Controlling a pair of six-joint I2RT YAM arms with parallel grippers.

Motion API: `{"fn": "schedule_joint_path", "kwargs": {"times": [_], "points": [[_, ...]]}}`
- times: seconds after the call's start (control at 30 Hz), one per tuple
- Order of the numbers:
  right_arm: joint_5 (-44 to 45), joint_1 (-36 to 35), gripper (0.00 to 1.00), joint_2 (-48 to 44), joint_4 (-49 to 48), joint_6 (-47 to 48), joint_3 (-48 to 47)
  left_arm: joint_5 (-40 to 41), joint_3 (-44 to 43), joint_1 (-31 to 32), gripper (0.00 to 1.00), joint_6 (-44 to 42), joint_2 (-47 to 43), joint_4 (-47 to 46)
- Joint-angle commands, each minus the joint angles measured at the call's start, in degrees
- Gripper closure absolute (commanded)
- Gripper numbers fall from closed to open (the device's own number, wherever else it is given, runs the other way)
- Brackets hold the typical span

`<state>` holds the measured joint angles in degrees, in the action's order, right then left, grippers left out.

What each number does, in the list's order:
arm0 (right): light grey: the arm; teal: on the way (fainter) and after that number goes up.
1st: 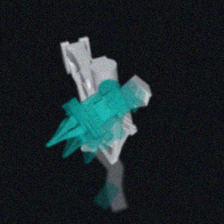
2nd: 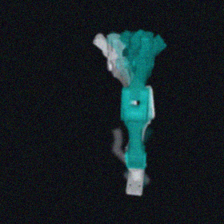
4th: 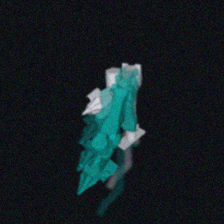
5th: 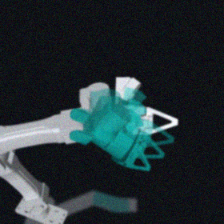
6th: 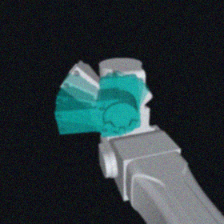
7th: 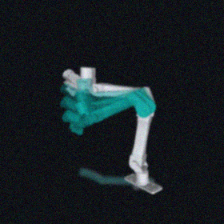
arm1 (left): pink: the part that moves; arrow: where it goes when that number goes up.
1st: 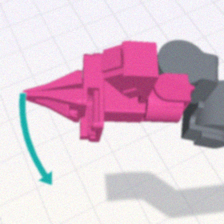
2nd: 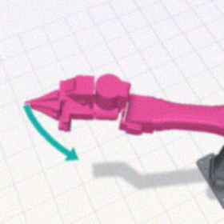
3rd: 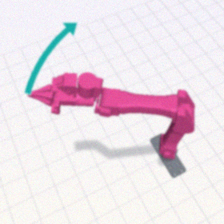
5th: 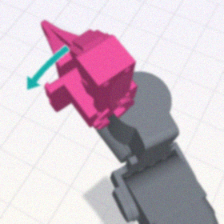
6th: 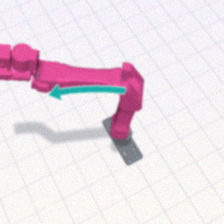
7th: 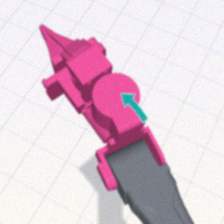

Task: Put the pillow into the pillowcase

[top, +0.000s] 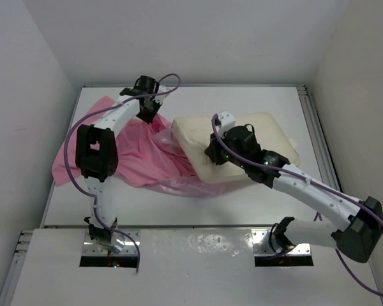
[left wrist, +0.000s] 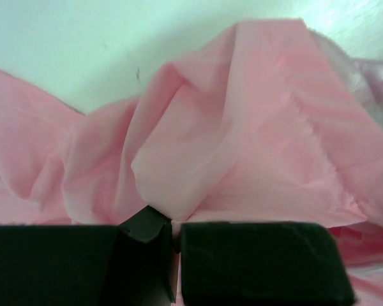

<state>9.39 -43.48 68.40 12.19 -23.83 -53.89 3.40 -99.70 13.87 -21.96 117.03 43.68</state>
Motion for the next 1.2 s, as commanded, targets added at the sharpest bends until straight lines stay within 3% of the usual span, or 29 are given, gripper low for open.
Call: {"fn": "schedule_joint_path", "kwargs": {"times": [0.0, 0.03, 0.07, 0.17, 0.37, 0.53, 0.67, 0.77, 1.0, 1.07, 1.17], "points": [[-10.8, -4.8, 0.81, -0.3, -2.5, 3.7, 2.2, -3.0, -4.5, 0.8, 1.0, 0.9, 1.6, 1.0], [-11.8, -5.6, 0.67, 0.3, -1.3, 5.2, 1.9, -3.0, -5.2, 0.8, 0.99, 0.9, 1.8, 1.3], [-12.9, -6.0, 0.24, 2.6, 0.5, 6.1, -0.1, -3.0, -5.5, 0.7, 0.99, 0.9, 2.0, 1.6], [-12.2, -5.9, 0.03, 7.5, 8.0, 6.7, -9.0, -4.5, -4.7, 1.0, 0.96, 1.0, 1.4, 2.3], [-16.8, 2.5, 0.01, 11.3, -0.4, 10.2, -18.3, -4.5, 0.6, 1.2, 0.95, 0.0, -2.0, 1.8], [-19.1, 8.8, 0.01, 27.9, 5.5, 19.9, -32.6, -3.7, 3.4, 2.0, 0.97, -0.8, -3.6, 2.6], [-26.9, 11.1, 0.01, 35.2, 3.2, 20.4, -33.0, -3.7, 3.9, 2.0, 0.96, -1.3, -4.7, 4.4], [-31.5, 9.7, 0.02, 36.1, -4.1, 17.8, -28.9, -3.7, 4.2, 1.3, 0.96, -1.0, -4.4, 6.0], [-24.8, 3.8, 0.02, 40.5, -31.8, -1.9, -24.2, -3.8, 4.4, 0.4, 0.97, -0.3, -3.8, 6.2], [-22.0, 3.7, 0.04, 44.5, -33.1, -5.7, -26.7, -4.3, 4.1, 0.2, 0.97, -0.4, -3.9, 6.5], [-16.0, 4.2, 0.1, 49.5, -26.2, -10.4, -31.4, -4.8, 3.2, -0.6, 0.97, -0.3, -4.1, 7.4]]}}
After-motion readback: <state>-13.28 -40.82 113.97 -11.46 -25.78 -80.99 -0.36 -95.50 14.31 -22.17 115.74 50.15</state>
